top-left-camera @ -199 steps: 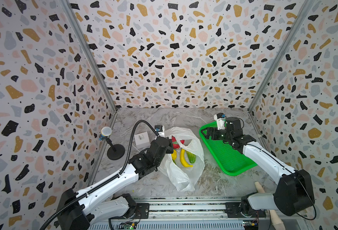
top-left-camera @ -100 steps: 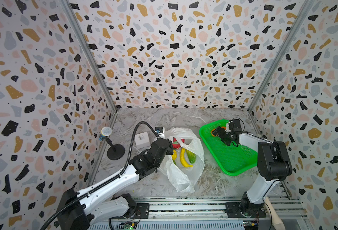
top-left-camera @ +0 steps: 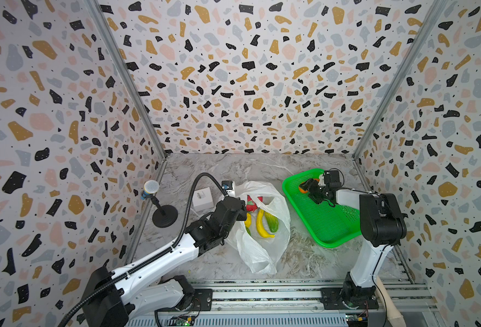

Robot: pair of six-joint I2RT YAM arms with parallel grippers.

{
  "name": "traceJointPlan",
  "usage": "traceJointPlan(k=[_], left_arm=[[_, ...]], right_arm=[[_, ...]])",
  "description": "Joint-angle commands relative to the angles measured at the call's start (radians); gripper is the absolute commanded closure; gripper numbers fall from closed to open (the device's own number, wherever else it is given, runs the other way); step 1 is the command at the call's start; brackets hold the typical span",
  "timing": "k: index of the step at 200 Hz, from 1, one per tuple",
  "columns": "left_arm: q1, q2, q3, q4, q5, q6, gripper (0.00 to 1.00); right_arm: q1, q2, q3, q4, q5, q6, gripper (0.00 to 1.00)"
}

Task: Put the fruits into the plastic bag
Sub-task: 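Move the right gripper to the basket and grasp the small orange, then carry the small orange into the bag opening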

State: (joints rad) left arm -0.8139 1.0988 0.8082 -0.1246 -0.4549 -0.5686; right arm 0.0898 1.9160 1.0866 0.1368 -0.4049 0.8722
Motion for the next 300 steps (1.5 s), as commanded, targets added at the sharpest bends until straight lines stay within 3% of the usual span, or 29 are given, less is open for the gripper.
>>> traceJointPlan(k=[1, 30, 75, 106, 144, 168, 206, 234, 300], left_arm=[[0.0, 0.012, -0.012, 0.057, -0.003, 0.014, 1.0], [0.001, 0.025, -0.006, 0.056, 0.001, 0.018, 1.0], [0.006, 0.027, -0.003, 0.054, 0.002, 0.018, 1.0], [0.01, 0.028, 0.0, 0.053, 0.008, 0.016, 1.0], [0.01, 0.03, 0.003, 0.054, 0.015, 0.015, 1.0], [0.011, 0.024, -0.001, 0.055, 0.017, 0.007, 1.0], [0.01, 0.022, -0.006, 0.055, 0.019, 0.003, 1.0], [0.011, 0.029, -0.006, 0.066, 0.031, -0.007, 1.0], [0.011, 0.028, 0.018, 0.043, 0.034, -0.013, 1.0]], right_arm=[[0.001, 0.016, 0.01, 0.043, -0.021, 0.05, 0.27], [-0.001, 0.028, 0.013, 0.085, -0.032, 0.076, 0.32], [-0.002, 0.026, 0.005, 0.122, -0.054, 0.084, 0.48], [-0.002, -0.027, -0.038, 0.137, -0.078, 0.072, 0.52], [0.003, -0.204, -0.149, 0.132, -0.112, 0.063, 0.53], [0.031, -0.381, -0.185, 0.025, -0.123, -0.059, 0.54], [0.216, -0.583, -0.153, -0.252, -0.094, -0.399, 0.53], [0.411, -0.632, -0.179, -0.339, -0.03, -0.551, 0.51], [0.647, -0.358, -0.082, -0.36, 0.02, -0.636, 0.51]])
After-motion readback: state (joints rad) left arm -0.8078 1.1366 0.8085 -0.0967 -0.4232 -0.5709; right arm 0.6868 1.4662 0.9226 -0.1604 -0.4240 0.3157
